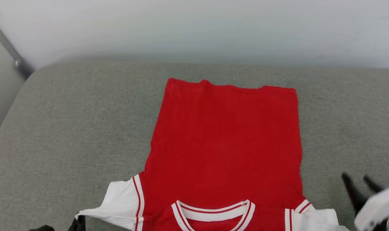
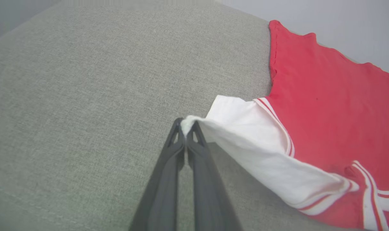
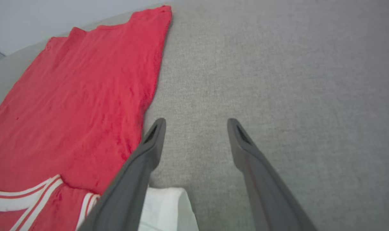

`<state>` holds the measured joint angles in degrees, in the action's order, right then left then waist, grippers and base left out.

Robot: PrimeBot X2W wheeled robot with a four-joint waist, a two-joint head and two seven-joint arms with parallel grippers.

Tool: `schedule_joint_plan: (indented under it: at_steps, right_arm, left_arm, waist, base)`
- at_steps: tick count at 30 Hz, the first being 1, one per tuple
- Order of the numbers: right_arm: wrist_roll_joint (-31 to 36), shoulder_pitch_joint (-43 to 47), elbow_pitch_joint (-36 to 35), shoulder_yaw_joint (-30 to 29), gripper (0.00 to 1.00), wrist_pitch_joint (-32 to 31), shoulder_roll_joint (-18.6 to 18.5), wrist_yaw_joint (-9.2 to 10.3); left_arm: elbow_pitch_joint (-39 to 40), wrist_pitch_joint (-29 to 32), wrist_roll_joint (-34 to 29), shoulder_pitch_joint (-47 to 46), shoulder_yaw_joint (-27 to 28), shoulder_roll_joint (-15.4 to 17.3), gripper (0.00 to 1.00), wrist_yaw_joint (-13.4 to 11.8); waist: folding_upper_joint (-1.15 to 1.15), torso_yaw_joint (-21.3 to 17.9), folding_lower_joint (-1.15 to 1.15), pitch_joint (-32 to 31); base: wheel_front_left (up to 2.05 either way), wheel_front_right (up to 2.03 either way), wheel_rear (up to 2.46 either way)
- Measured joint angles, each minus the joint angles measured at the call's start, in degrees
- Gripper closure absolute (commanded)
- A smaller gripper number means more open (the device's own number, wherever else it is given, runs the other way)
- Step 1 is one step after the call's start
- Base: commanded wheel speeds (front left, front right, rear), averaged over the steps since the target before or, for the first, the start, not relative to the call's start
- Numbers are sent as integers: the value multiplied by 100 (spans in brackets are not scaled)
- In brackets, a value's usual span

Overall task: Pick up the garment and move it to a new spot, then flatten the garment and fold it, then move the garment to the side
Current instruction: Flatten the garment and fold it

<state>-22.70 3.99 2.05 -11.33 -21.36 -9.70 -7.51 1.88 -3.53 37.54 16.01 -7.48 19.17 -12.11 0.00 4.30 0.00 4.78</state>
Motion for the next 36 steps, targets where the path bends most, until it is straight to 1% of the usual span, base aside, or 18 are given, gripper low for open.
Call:
schedule_joint_plan:
  at_steps: [1,2,3,6,7,9,11,14,18,21,23,26,32,33,34,35,36]
  right_arm:
    - [-10,-328,126,-45,0,-42,-57,0]
    - [-10,-328,126,-45,0,-42,-57,0]
    - [-66,-1022,457,-141,0,-109,-157,0]
    - [-62,-2079,1134,-256,0,-302,-301,0]
    - [-62,-2079,1134,-256,0,-302,-301,0]
    - [-56,-2770,1603,-318,0,-552,-449,0]
    - [7,-3373,2041,-364,0,-929,-573,0]
    - [179,-4230,2591,-474,0,-1656,-728,0]
    - [603,-5189,3011,-571,0,-2657,-804,0]
    - [980,-5669,3166,-657,0,-3260,-782,0]
    - [1200,-5878,3203,-734,0,-3501,-717,0]
    - [1503,-5996,3300,-907,0,-3765,-601,0]
    - [1887,-6133,3278,-1250,0,-4077,-566,-2]
    - [1924,-6147,3273,-1308,56,-4121,-556,-2]
    - [1950,-6156,3261,-1350,87,-4156,-534,-2]
    - [1962,-6163,3248,-1400,100,-4197,-512,-2]
    - [1973,-6170,3239,-1435,100,-4221,-495,-2]
  left_arm:
    - [48,0,-8,-29,-15,3,100,1]
    - [48,0,-8,-29,-15,3,100,1]
    - [132,2,-21,-133,-85,-4,100,38]
    - [242,4,-87,-386,-230,-34,100,112]
    - [242,4,-87,-386,-230,-34,100,112]
    - [300,-22,-158,-581,-312,-43,100,171]
    - [356,-79,-208,-787,-381,-74,100,249]
    - [402,-178,-261,-1068,-503,-149,100,356]
    - [437,-305,-319,-1390,-669,-282,100,461]
    - [416,-415,-354,-1580,-778,-391,100,544]
    - [382,-476,-359,-1694,-838,-450,100,593]
    - [299,-554,-360,-1817,-891,-517,100,657]
    - [115,-661,-359,-1912,-956,-569,100,744]
    - [93,-675,-359,-1927,-964,-570,100,757]
    - [70,-684,-359,-1943,-973,-571,100,759]
    - [48,-693,-357,-1958,-979,-575,100,768]
    - [33,-701,-356,-1973,-985,-577,100,782]
  waist:
    - [0,14,0,45]
    - [0,14,0,45]
    - [0,52,0,157]
    - [0,161,1,361]
    - [0,161,1,361]
    - [0,264,1,521]
    - [0,381,1,706]
    - [0,568,1,1017]
    - [0,823,2,1468]
    - [0,1010,2,1795]
    - [0,1125,2,1993]
    - [0,1287,2,2242]
    - [0,1512,1,2499]
    - [0,1524,0,2507]
    - [0,1526,0,2510]
    - [0,1525,0,2509]
    - [0,1524,0,2504]
  base:
    - [0,0,0]
    - [0,0,0]
    - [0,0,0]
    - [0,0,0]
    - [0,0,0]
    - [0,0,0]
    - [0,0,0]
    - [0,0,0]
    - [0,0,0]
    - [0,0,0]
    - [0,0,0]
    - [0,0,0]
    - [0,0,0]
    - [0,0,0]
    - [0,0,0]
    - [0,0,0]
    - [0,0,0]
